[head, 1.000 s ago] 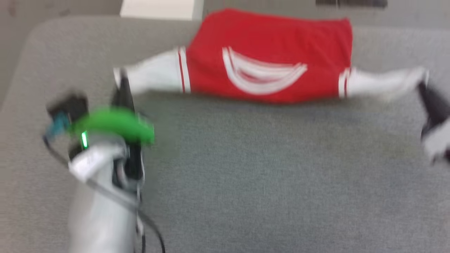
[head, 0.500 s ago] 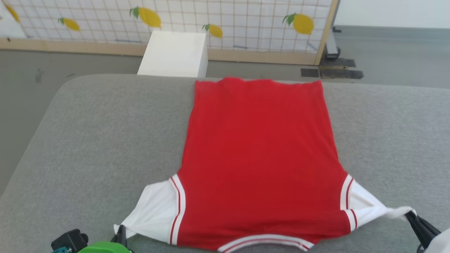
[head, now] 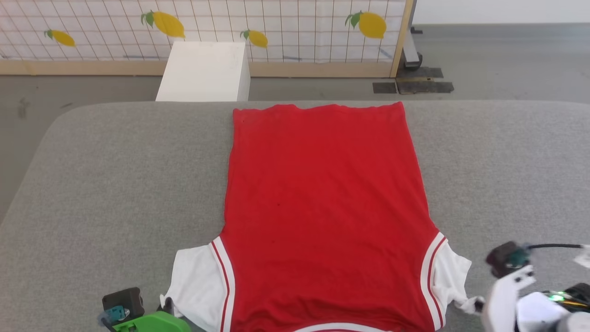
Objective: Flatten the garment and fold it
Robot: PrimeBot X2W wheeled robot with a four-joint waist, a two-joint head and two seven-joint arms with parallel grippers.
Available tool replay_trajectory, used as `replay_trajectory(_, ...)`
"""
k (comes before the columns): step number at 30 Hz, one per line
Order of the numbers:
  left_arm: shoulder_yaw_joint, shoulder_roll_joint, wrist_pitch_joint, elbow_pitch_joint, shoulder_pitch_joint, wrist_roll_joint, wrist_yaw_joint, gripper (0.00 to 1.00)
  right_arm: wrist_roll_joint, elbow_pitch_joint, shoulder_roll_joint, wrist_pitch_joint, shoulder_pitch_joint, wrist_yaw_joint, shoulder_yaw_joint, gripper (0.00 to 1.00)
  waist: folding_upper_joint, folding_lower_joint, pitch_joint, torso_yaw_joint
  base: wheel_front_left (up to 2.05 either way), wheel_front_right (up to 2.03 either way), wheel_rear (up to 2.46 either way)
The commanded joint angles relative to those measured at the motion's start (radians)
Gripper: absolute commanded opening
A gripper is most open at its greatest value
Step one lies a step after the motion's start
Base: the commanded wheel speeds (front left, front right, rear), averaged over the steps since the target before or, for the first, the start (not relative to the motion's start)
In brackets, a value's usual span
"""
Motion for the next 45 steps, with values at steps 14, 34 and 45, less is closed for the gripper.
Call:
replay_trajectory(14, 0.014, -0.015, -0.022, -0.011, -0.023, -0.020, 0.016, 0.00, 0.089, 0.041, -0.002, 0.059, -0.065, -0.002, -0.020, 1.00, 0.0000, 0.0001, -0.001, -0.014, 0.00, 0.00, 0.00)
replay_trajectory(34, -0.020, -0.029, -0.046, -0.181, -0.051, 0.008, 0.036, 0.00, 0.155, -0.096, 0.209, -0.173, -0.359, -0.002, -0.521, 1.00, 0.0000, 0.0001, 0.143, 0.023, 0.00, 0.00, 0.00)
replay_trajectory(45, -0.114, -0.087, -0.069, -0.264, -0.126, 0.076, 0.060, 0.00, 0.049, 0.201, 0.054, -0.214, -0.771, -0.002, -0.381, 1.00, 0.0000, 0.0001, 0.396, 0.175, 0.00, 0.00, 0.00)
